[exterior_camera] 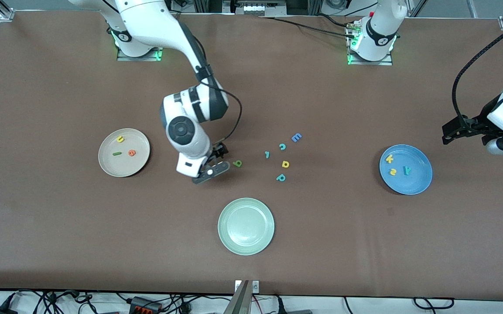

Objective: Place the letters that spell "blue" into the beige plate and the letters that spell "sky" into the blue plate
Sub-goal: 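Reach to the letters and grasp the green q with the right gripper, then place the green q on the white plate with the right gripper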

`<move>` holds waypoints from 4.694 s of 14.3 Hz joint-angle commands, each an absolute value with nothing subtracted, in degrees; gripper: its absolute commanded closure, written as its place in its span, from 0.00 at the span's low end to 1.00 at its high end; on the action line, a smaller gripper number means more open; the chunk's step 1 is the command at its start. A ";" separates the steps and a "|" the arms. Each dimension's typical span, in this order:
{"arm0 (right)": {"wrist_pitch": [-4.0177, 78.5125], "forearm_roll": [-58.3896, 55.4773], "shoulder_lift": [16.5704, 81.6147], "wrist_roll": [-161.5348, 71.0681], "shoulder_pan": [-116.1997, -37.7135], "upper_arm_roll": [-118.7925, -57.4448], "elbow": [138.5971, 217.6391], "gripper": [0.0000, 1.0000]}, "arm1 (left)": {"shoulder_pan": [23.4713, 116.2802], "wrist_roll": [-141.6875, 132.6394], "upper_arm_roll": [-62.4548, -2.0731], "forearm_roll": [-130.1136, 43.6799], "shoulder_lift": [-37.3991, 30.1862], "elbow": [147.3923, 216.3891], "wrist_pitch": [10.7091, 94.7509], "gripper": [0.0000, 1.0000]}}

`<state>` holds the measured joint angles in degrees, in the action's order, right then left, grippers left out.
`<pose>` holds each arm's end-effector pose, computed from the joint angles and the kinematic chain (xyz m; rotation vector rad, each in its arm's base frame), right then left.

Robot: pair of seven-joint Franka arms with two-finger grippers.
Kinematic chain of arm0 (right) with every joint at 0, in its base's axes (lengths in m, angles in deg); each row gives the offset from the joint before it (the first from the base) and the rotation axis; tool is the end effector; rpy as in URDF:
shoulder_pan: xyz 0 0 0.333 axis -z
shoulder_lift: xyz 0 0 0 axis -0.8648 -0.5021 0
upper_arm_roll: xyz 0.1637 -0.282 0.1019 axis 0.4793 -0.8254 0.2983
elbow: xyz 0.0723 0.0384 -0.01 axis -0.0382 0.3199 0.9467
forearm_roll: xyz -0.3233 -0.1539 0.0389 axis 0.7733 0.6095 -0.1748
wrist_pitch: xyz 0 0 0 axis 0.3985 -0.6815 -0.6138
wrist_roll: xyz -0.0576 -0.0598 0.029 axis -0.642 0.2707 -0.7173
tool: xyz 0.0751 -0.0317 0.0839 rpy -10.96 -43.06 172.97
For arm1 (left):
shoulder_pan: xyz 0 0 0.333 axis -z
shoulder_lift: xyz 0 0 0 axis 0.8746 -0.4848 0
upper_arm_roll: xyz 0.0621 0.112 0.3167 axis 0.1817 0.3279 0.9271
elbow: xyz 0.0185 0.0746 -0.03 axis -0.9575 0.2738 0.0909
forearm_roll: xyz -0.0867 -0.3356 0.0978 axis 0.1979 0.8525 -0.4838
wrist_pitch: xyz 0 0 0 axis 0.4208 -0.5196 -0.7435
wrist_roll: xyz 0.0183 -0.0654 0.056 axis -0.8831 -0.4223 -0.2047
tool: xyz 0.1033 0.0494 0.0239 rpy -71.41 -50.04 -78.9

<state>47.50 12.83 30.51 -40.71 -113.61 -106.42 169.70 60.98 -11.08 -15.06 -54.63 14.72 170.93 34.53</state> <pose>0.5576 0.3963 0.2589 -2.9980 -0.8299 0.0763 0.5761 -0.0052 0.5952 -3.1011 0.0381 -0.0771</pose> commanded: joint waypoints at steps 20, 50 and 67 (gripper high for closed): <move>60.23 13.77 21.58 -29.00 -119.27 -104.11 165.23 0.00 | 60.91 -11.85 -14.99 -55.72 14.02 169.19 33.83 0.00; 42.57 13.33 29.12 -35.15 -112.68 -115.62 169.16 0.77 | 60.48 -11.33 -14.82 -55.11 14.02 169.28 33.56 0.00; 40.98 11.67 43.20 -27.68 -109.16 -126.53 199.77 0.69 | 60.47 -11.06 -14.91 -54.93 13.93 169.19 33.56 0.00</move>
<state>41.23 13.02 41.18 -28.61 -108.84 -127.07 197.91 60.55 -11.04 -14.81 -54.63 14.67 170.86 34.50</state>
